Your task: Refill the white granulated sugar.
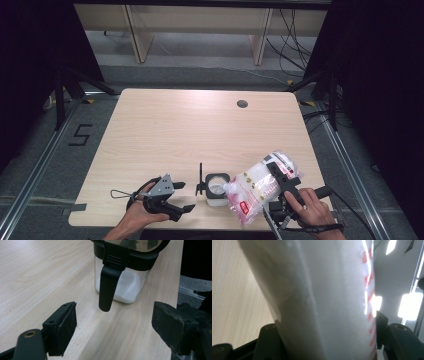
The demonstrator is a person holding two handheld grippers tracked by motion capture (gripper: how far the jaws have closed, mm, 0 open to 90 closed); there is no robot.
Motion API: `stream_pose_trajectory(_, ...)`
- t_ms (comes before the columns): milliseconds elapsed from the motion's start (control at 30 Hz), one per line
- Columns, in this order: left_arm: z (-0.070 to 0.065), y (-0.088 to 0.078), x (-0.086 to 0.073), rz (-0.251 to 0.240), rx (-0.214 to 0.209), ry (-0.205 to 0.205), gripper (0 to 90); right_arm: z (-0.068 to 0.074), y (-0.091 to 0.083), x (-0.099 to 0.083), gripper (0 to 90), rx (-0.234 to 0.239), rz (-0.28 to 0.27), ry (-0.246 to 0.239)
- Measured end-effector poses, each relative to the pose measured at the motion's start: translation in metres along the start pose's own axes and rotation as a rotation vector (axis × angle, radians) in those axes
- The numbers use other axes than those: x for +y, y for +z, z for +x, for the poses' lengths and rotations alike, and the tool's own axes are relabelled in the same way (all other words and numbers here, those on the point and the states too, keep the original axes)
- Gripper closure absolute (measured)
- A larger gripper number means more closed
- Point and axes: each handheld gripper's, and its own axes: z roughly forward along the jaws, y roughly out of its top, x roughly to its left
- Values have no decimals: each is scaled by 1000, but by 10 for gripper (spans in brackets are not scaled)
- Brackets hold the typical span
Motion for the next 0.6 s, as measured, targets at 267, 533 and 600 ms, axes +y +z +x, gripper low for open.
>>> stream_pose_trajectory(267,0,0,0,2,-2,1,198,4,-2,0,419,27,27,62)
stream_pose_trajectory(533,0,0,0,-1,2,0,198,2,0,0,420,8,5,30)
stream_pose_trajectory(600,1,-1,0,14,10,17,198,0,0,0,419,0,-3,5)
